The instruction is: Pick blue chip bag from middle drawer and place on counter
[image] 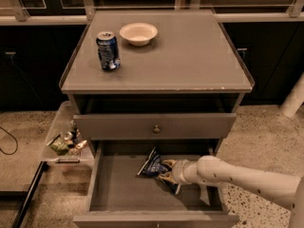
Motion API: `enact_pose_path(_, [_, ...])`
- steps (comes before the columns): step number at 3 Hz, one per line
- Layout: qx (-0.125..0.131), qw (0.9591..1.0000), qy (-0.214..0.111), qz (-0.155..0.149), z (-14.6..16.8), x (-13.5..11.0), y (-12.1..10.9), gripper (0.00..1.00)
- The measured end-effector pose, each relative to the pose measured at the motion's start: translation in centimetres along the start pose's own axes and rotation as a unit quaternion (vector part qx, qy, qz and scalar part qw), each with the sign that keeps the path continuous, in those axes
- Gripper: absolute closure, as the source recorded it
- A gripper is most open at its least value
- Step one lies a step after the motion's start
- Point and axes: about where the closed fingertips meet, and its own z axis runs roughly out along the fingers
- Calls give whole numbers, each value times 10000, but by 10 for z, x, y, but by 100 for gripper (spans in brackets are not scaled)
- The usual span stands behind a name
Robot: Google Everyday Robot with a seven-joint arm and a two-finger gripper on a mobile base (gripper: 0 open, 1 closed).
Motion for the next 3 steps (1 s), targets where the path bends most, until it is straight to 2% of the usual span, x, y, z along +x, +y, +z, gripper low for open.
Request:
enact_pose_path(1, [-86,9998,-168,-93,-23,-9,1,100])
enact_pose_path(2, [-150,9978,-549,-348,-71,-32,-6,100])
enact_pose_path(3, [-254,9941,-867,-607,-124,-52,-6,100])
